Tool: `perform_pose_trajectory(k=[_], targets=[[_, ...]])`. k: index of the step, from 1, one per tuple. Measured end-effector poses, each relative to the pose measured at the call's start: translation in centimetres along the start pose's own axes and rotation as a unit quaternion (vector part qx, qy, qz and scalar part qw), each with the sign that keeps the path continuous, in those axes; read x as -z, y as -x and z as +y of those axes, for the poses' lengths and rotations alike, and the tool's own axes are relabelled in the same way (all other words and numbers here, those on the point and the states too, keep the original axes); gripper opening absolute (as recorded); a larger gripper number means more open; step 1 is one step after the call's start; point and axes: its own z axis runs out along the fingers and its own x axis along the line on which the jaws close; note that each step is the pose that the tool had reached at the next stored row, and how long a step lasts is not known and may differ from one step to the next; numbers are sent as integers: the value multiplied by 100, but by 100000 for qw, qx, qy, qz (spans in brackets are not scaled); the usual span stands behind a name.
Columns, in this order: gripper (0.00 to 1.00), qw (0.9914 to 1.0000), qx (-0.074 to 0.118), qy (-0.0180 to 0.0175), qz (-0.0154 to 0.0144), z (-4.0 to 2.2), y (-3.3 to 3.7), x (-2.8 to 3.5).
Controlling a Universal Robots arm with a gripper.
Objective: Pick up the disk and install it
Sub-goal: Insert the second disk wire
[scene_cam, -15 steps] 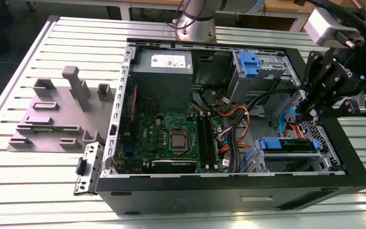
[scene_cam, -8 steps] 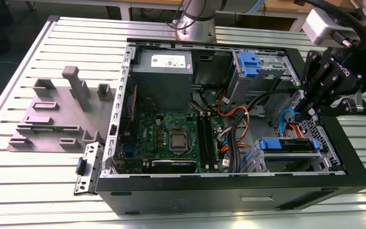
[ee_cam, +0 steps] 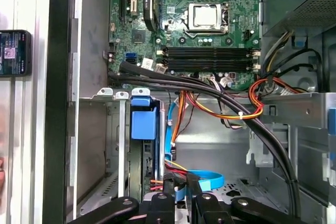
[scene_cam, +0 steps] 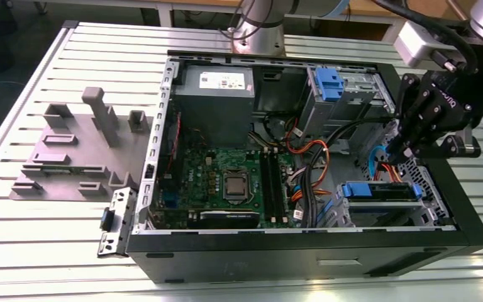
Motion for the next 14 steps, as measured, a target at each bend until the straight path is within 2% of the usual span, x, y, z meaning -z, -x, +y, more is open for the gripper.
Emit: perform_pose_trajectory(k=[3,5,6,7,9,12,14], targets=[[24,99998,-29,-63,553,-1,1,-22],[24,99995,-51,-111,1034,-1,1,-38],[22,99991,-63,-135,1325,-2,1,-46],[16,99987,-76,-152,1623,-2,1,-52],[16,99980,-95,-167,1994,-2,1,-58],[16,99979,-95,-168,2020,1,-19,-62],[16,99981,-81,-211,1911,14,-42,-68]])
